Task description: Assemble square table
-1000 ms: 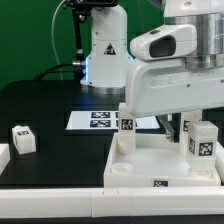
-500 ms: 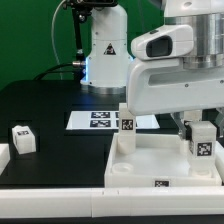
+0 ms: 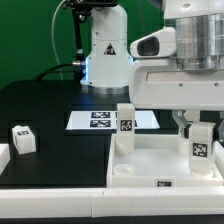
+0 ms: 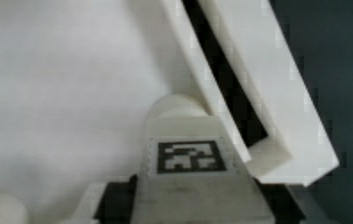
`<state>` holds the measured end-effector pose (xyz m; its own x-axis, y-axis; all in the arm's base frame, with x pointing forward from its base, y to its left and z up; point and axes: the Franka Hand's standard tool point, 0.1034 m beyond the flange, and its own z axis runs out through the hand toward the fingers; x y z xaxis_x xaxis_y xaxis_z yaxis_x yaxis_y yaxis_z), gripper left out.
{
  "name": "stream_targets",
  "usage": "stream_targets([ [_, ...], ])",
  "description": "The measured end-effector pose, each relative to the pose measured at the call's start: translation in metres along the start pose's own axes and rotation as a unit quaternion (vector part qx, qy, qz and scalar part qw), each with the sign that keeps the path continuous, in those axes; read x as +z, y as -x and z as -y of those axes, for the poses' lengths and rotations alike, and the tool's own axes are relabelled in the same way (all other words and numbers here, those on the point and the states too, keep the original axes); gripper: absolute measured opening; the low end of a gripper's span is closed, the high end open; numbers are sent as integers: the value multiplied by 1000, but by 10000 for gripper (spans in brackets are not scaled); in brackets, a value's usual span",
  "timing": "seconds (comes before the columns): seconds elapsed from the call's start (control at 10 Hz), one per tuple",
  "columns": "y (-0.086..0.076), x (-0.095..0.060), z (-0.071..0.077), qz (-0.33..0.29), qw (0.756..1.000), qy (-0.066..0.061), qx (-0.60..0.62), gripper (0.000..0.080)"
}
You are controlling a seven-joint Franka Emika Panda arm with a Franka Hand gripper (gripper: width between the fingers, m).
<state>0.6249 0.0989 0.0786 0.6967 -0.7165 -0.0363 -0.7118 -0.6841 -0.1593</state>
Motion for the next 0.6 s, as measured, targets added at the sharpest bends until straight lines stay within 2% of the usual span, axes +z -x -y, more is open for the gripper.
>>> stream_targets([
  [0.1,3,1,5,-3,998,-8,58,284],
  [0.5,7,2,8,0,985,-9,175,284],
  [0.6,6,2,9,0,972,-17,233,284],
])
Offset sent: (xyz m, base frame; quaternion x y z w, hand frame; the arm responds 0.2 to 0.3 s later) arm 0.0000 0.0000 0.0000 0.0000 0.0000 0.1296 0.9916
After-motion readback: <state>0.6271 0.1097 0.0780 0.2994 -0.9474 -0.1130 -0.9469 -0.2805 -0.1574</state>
